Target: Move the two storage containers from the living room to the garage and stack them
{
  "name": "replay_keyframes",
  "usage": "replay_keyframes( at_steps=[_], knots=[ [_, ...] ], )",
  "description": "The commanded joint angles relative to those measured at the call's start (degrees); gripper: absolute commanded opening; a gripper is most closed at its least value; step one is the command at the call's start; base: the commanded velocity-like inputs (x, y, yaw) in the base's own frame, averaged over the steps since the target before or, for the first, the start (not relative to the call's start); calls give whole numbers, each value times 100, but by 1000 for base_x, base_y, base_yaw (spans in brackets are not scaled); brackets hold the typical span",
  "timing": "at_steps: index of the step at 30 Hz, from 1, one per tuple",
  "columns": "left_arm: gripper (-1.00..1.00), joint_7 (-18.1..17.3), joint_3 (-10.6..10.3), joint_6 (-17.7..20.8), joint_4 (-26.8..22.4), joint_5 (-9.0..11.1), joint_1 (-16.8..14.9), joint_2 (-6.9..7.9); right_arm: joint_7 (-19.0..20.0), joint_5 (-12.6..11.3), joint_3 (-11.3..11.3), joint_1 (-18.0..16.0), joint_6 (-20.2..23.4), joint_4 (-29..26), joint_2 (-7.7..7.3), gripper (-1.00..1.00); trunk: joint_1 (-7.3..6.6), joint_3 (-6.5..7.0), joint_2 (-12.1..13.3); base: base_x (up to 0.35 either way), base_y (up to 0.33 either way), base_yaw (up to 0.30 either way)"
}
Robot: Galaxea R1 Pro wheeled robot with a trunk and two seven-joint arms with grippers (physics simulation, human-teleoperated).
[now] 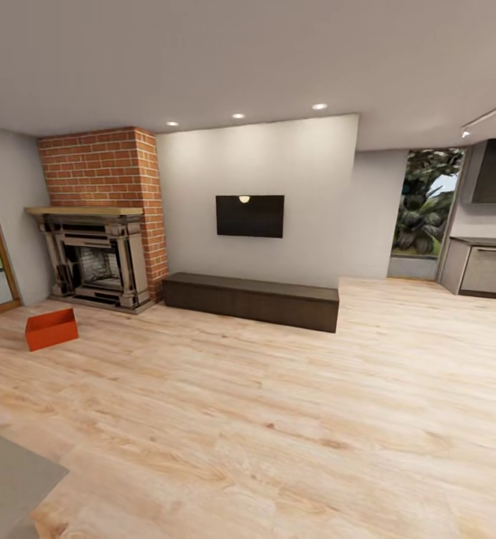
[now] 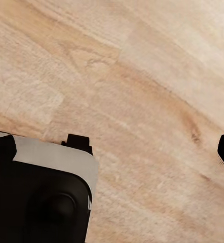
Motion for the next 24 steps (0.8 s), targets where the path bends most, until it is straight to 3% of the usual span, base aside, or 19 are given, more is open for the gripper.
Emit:
replay_keyframes(
  at_steps=[1, 24],
  knots=[
    [100, 10, -49, 3, 1, 45, -1, 5, -15, 4, 30, -7, -27, 18, -2, 100, 4, -7, -4, 323, 0, 0],
    [100, 6, -49, 18, 1, 40, -3, 11, -21, 22, 34, -7, -42, 13, -47, 100, 4, -7, -4, 323, 0, 0]
  ],
)
